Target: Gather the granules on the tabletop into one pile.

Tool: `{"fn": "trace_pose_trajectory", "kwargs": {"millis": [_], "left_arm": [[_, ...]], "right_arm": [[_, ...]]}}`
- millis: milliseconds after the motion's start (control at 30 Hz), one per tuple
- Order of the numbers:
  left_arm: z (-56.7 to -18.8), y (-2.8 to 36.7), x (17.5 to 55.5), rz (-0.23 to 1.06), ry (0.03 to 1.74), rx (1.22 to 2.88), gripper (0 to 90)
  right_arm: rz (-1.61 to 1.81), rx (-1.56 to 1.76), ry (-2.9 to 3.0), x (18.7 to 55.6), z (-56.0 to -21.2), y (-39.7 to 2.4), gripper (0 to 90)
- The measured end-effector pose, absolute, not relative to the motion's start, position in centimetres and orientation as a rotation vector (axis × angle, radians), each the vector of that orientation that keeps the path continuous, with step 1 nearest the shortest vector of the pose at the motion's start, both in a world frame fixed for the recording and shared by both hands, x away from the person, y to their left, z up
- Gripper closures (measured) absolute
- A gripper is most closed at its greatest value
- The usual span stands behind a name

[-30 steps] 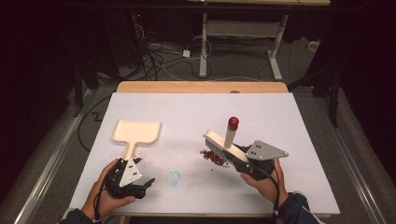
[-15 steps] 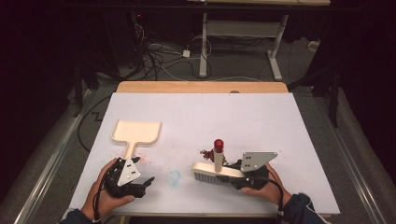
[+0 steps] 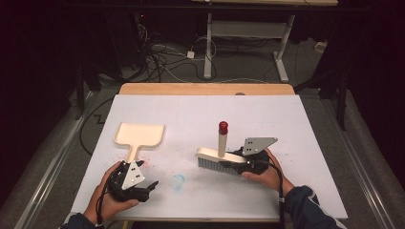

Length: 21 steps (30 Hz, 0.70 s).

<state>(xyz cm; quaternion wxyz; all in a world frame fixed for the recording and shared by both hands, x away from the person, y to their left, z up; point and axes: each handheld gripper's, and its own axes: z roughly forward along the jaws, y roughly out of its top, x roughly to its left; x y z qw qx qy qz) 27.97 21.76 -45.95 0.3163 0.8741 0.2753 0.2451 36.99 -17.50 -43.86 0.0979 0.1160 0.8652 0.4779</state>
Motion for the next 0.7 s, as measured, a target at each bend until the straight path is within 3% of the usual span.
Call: {"fn": "trace_pose_trajectory", "kwargs": {"millis": [700], "left_arm": [[-45.5, 22.4, 27.7, 0.674, 0.741, 2.279, 18.6]], "right_arm": [[1.399, 0.534, 2.478, 31.3, -38.5, -24.7, 66.9]]}}
